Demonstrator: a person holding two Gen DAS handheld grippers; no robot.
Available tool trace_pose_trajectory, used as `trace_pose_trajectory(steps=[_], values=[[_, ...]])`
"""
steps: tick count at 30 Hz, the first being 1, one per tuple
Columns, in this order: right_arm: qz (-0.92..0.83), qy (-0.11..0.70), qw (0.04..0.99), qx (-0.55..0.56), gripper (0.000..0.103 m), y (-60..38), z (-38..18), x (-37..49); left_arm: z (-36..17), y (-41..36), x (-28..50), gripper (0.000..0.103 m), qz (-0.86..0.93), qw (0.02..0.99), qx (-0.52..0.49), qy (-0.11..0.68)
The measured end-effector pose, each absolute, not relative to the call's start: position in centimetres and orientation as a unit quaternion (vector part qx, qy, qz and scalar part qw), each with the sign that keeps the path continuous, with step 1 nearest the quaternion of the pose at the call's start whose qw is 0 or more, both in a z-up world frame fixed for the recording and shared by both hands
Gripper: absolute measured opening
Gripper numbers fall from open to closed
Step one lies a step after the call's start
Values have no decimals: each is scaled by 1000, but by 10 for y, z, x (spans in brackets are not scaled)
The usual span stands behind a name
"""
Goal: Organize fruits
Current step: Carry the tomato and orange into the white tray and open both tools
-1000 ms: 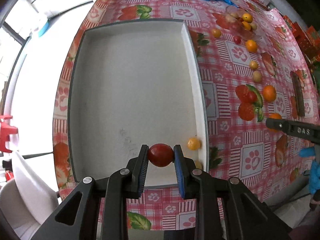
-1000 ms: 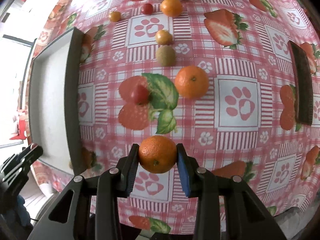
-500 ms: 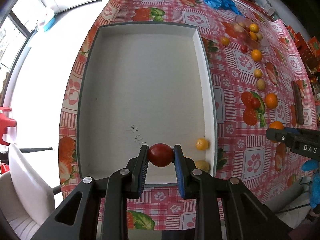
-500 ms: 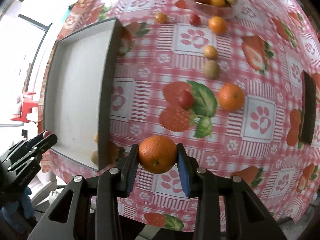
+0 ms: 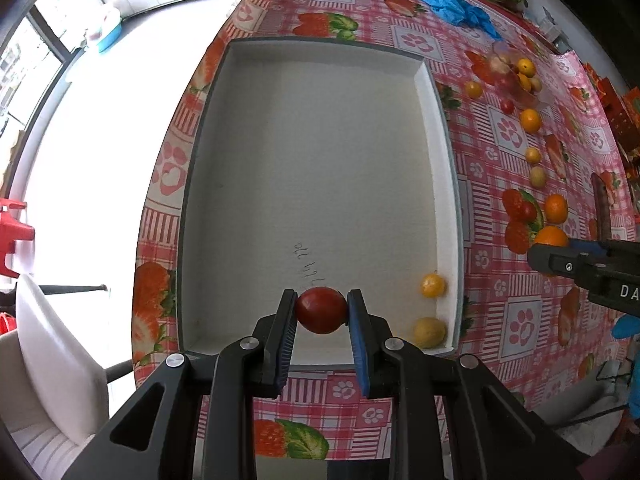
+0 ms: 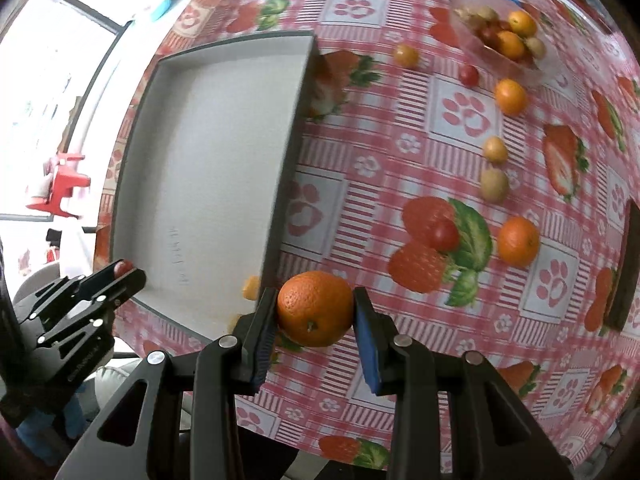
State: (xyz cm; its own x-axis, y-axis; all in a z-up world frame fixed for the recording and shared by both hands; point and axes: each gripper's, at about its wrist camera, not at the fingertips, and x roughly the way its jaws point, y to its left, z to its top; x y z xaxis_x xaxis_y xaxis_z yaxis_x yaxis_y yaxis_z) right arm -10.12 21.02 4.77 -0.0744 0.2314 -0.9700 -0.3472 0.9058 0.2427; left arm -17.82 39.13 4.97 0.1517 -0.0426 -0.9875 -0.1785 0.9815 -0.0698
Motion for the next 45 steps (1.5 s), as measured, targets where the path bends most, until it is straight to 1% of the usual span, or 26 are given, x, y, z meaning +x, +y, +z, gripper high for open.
trace_pose_trajectory(steps=[24, 45], values=[[258, 701, 660, -74, 40, 259, 50, -111, 39, 413, -188, 27, 59, 749, -100, 652], [267, 713, 643, -83, 40, 284, 34, -116, 26, 415, -182, 27, 59, 742, -90, 661]])
